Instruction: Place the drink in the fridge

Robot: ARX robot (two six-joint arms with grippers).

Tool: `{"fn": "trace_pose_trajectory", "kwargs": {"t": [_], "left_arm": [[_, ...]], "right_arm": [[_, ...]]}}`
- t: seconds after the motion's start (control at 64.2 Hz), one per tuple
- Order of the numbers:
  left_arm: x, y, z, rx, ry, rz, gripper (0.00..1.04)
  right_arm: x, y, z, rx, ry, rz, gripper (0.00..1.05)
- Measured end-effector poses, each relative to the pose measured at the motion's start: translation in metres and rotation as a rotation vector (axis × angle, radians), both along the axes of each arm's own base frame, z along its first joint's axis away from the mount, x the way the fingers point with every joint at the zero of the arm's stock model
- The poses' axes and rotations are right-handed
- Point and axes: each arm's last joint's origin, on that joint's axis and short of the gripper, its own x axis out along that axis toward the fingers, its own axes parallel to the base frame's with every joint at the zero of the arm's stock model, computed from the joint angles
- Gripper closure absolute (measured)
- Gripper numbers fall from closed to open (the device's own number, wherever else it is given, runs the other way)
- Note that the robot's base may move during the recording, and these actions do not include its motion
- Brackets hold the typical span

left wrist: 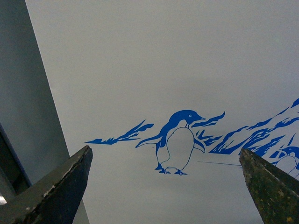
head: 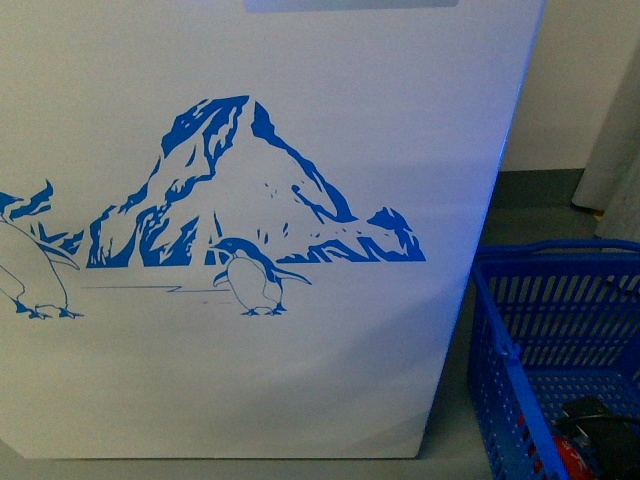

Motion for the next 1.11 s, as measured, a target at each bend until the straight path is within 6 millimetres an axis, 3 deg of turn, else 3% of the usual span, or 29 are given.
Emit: {"fn": "trace_pose_trajectory", "kwargs": {"t": [0.218, 0.452, 0.654, 0.826, 0.982, 1.106], "left_arm": [[0.0, 0.0, 0.0, 0.0, 0.0, 0.0, 0.08], [0.0, 0.0, 0.0, 0.0, 0.0, 0.0, 0.08], [0.0, 0.0, 0.0, 0.0, 0.0, 0.0, 0.08], [0.0, 0.0, 0.0, 0.0, 0.0, 0.0, 0.08], [0.0, 0.0, 0.0, 0.0, 0.0, 0.0, 0.08], [0.0, 0.0, 0.0, 0.0, 0.0, 0.0, 0.08]], "right_arm": [[0.015, 0.002, -0.018, -0.037, 0.022, 0.006, 0.07], [0.014, 0.003, -0.034, -0.047, 0.06, 0.004, 0.08], [0.017, 0.001, -0.033, -0.048, 0.054, 0.002, 0.44], [0.014, -0.003, -0.023, -0.05, 0.04, -0.015, 0.65], [0.009, -0.009, -0.004, -0.058, 0.025, -0.036, 0.67], [0.009, -0.013, 0.024, -0.059, -0.019, -0.052, 0.67]]}}
